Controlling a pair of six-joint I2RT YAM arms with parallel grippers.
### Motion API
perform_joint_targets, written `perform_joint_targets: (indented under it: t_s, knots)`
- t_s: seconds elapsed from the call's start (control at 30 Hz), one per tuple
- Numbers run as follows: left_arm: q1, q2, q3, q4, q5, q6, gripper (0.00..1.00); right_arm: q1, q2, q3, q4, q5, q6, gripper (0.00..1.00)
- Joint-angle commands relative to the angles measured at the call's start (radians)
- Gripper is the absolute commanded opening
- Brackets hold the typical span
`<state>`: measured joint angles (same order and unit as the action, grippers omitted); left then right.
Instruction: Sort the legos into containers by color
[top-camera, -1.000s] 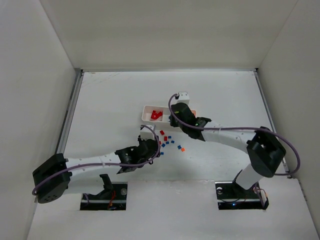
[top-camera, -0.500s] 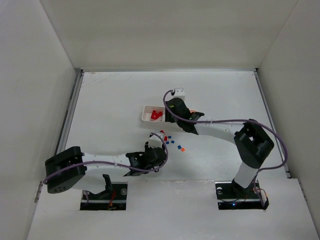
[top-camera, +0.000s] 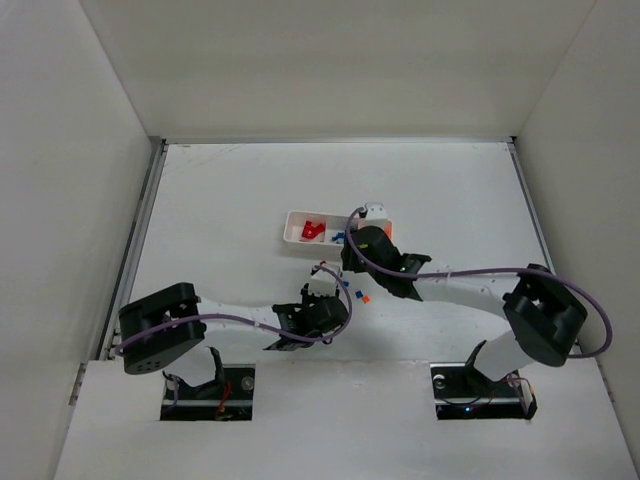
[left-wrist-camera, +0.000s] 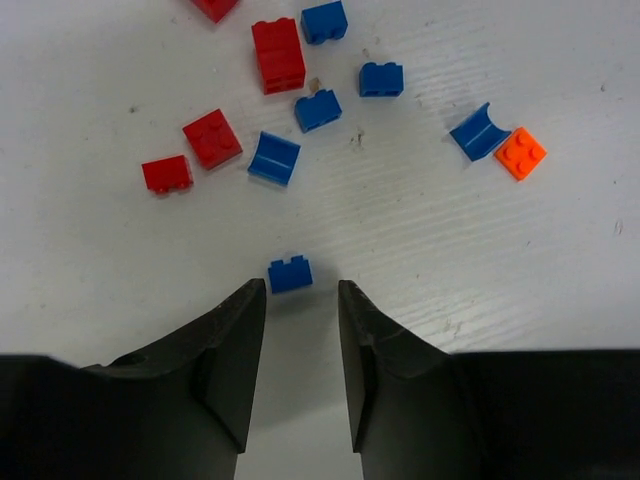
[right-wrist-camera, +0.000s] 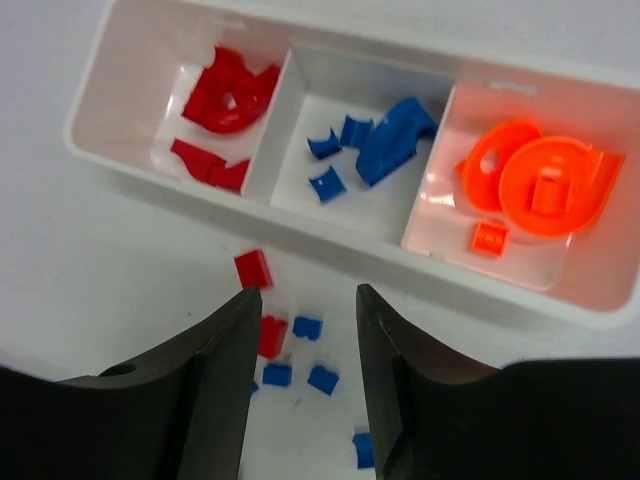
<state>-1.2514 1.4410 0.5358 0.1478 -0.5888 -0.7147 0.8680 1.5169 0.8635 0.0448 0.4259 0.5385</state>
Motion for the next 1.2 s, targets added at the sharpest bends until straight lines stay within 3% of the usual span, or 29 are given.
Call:
perform_joint_targets:
  t_s: [0.0, 0.33, 0.63, 0.9, 1.17]
  knots:
    - [-0.013, 0.044, 0.039, -0.001, -0.026, -0.019, 0.30, 0.007, -0.053, -0.069, 0.070, 0.001, 0.061, 0.48]
    - [-0.024, 0.094, 0.082, -0.080, -0.094, -0.055, 0.18, 0.015, -0.165, -0.207, 0.064, 0.011, 0.107, 0.48]
    - [-0.003, -0.002, 0.105, -0.068, -0.117, -0.025, 0.14, 0.035, -0.308, -0.348, 0.000, 0.001, 0.133, 0.45]
    - [0.161, -0.067, 0.194, 0.053, 0.026, 0.087, 0.15, 0.088, -0.368, -0.400, -0.026, -0.004, 0.147, 0.37]
    - [0.359, 0.131, 0.406, 0.133, 0.176, 0.187, 0.16, 0.136, -0.360, -0.412, -0.016, 0.008, 0.155, 0.36]
